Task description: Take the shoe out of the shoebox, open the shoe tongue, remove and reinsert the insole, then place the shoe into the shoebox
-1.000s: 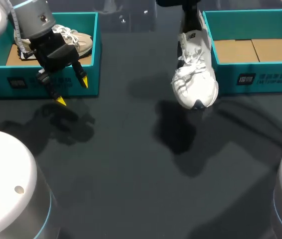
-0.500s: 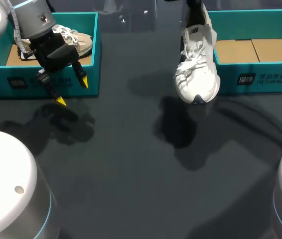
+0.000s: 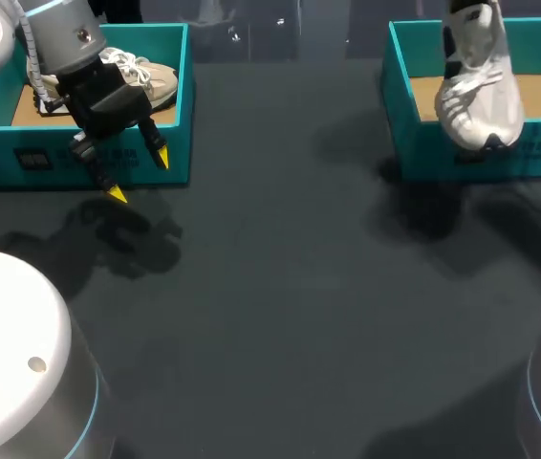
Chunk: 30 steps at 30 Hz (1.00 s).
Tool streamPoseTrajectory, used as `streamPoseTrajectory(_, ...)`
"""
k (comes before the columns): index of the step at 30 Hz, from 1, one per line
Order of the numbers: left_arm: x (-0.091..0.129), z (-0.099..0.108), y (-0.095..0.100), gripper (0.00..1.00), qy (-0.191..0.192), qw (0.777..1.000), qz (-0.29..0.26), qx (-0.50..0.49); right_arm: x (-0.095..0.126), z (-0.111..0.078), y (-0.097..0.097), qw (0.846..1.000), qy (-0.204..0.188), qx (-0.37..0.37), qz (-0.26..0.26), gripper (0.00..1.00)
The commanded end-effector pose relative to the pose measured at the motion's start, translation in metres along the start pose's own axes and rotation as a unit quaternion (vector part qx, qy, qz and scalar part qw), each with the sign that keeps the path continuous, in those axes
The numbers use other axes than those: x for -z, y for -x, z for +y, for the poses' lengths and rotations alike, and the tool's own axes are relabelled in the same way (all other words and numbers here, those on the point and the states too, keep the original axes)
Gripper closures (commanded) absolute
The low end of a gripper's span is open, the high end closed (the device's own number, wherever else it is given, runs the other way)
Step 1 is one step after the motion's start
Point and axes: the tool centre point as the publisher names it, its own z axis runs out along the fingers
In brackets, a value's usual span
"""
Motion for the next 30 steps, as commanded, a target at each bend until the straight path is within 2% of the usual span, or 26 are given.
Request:
streamPoseTrajectory(1, 0.001, 0.0, 0.0, 0.0, 0.001, 1.0, 0.0, 0.0, -0.023, -0.038, 0.016, 0.999, 0.045, 0.007, 0.0, 1.0)
streamPoseTrajectory(6, 0.001, 0.0, 0.0, 0.0, 0.001, 1.0, 0.0, 0.0, -0.05, -0.067, 0.029, 0.999, 0.052, 0.004, 0.003, 1.0)
streamPoseTrajectory(13, 0.001, 0.0, 0.0, 0.0, 0.001, 1.0, 0.0, 0.0, -0.068, -0.085, 0.023, 0.998, 0.056, -0.025, 0.013, 1.0)
streamPoseTrajectory(17, 0.001, 0.0, 0.0, 0.0, 0.001, 1.0, 0.0, 0.0, -0.074, -0.094, 0.016, 0.996, 0.045, -0.074, 0.022, 1.0)
streamPoseTrajectory(20, 0.001, 0.0, 0.0, 0.0, 0.001, 1.0, 0.0, 0.0, -0.081, -0.102, 0.012, 0.991, 0.015, -0.124, 0.041, 1.0)
streamPoseTrajectory(23, 0.001, 0.0, 0.0, 0.0, 0.001, 1.0, 0.0, 0.0, -0.089, -0.117, 0.007, 0.977, -0.013, -0.204, 0.059, 1.0)
streamPoseTrajectory(26, 0.001, 0.0, 0.0, 0.0, 0.001, 1.0, 0.0, 0.0, -0.092, -0.133, -0.001, 0.955, -0.034, -0.285, 0.068, 1.0)
streamPoseTrajectory(27, 0.001, 0.0, 0.0, 0.0, 0.001, 1.0, 0.0, 0.0, -0.092, -0.137, -0.004, 0.947, -0.036, -0.312, 0.066, 1.0)
streamPoseTrajectory(30, 0.001, 0.0, 0.0, 0.0, 0.001, 1.0, 0.0, 0.0, -0.092, -0.147, -0.007, 0.936, -0.037, -0.346, 0.056, 1.0)
